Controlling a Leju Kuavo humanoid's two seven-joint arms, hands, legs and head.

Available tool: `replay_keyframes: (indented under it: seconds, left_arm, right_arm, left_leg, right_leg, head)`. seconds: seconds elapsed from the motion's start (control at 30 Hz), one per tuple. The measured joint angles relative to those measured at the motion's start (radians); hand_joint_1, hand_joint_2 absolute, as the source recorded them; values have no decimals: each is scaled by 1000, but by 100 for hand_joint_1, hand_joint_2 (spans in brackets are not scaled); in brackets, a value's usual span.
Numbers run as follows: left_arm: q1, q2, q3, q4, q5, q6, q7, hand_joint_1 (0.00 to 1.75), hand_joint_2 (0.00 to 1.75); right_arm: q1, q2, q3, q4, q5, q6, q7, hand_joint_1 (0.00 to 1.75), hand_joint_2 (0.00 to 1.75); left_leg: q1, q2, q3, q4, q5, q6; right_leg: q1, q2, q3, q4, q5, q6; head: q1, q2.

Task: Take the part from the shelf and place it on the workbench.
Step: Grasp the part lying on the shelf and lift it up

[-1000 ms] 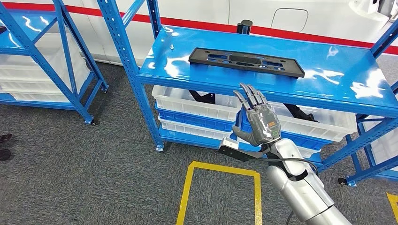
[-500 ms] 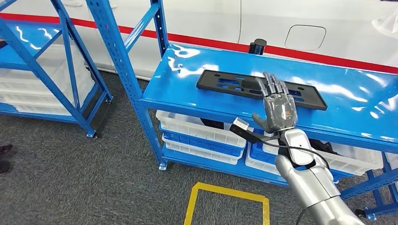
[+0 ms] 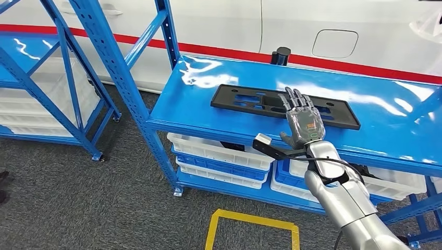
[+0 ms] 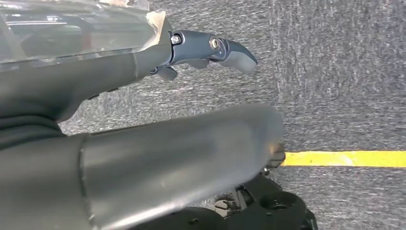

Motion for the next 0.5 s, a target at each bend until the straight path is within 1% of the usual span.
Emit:
replay_keyframes:
  seconds: [0.03, 0.1, 0.13, 0.2, 0.5]
  left_arm:
    - [0, 0, 0, 0, 0, 2, 0, 0, 0]
    - [0, -1, 0, 0, 1, 6, -1, 0, 0]
    - [0, -1, 0, 0, 2, 8, -2, 0, 0]
    - [0, -1, 0, 0, 4, 12, -4, 0, 0]
    - [0, -3, 0, 0, 7, 13, -7, 0, 0]
  right_arm:
    - [-3, 0, 5, 3, 2, 9, 3, 0, 175]
    - [-8, 2, 15, 12, 4, 25, 7, 0, 175]
    - [-11, 3, 20, 17, 5, 32, 9, 0, 175]
    - [-18, 5, 29, 28, 8, 39, 14, 0, 175]
    - [-56, 25, 52, 86, 10, 14, 30, 0, 175]
  left_leg:
    - [-1, 0, 2, -2, 3, -1]
    - [-3, -1, 7, -6, 31, -1]
    - [-3, -2, 8, -7, 36, -2]
    - [-6, -4, 7, -7, 35, 3]
    - [-7, -5, 6, -6, 31, 10]
  right_leg:
    - [2, 0, -2, 1, -4, 1]
    - [4, -2, -1, 1, -7, 1]
    - [4, -2, 0, 0, -7, 1]
    - [2, -3, 4, -5, -5, 5]
    - [1, -4, 6, -14, -4, 8]
  head:
    - [0, 0]
    - [0, 0]
    - [1, 0]
    - [0, 0]
    - [0, 0]
